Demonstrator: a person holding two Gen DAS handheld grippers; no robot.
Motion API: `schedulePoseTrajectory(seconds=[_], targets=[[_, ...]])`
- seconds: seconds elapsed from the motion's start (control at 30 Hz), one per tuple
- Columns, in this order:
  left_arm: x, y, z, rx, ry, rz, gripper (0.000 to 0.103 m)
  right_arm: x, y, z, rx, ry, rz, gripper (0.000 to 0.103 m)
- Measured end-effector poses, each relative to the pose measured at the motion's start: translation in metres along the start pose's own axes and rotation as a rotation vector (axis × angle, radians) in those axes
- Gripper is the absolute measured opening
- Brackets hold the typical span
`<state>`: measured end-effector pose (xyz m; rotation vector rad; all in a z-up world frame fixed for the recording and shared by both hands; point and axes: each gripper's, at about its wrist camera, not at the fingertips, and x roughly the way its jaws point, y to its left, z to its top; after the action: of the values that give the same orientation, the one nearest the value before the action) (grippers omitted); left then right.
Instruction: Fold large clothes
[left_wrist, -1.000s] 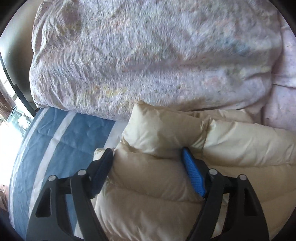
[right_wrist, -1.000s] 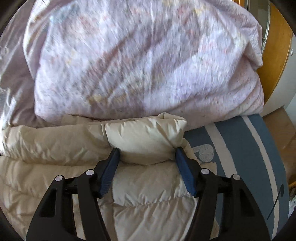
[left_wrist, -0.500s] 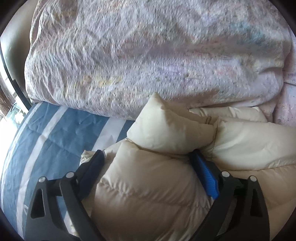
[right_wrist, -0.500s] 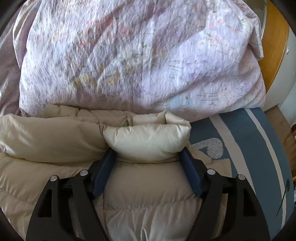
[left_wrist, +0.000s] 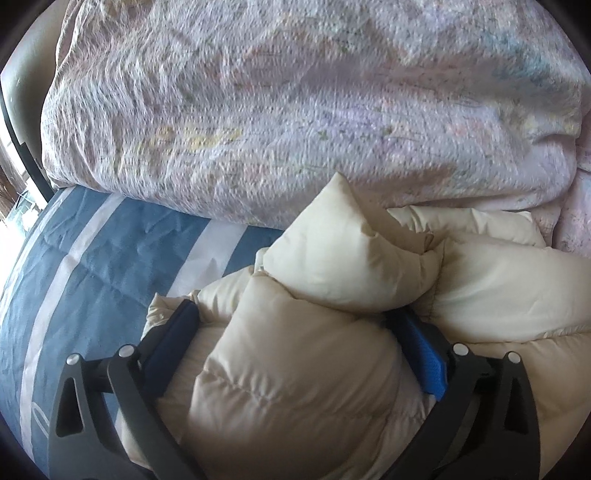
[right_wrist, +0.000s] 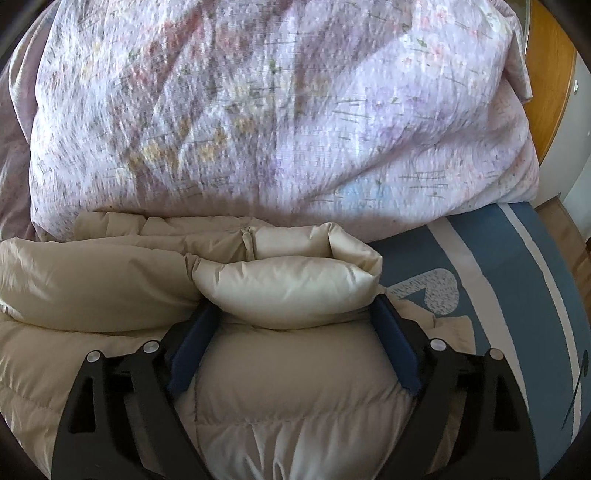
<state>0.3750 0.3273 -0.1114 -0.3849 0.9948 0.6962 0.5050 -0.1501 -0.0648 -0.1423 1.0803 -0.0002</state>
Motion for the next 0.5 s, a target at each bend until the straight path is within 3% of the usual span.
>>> schedulePoseTrajectory(seconds=[0.5], targets=[[-0.011, -0.003, 0.003, 0.010, 0.020, 0.006, 0.101, -0.007, -0.007, -0.002, 0.015, 0.000, -0.008, 0.088]])
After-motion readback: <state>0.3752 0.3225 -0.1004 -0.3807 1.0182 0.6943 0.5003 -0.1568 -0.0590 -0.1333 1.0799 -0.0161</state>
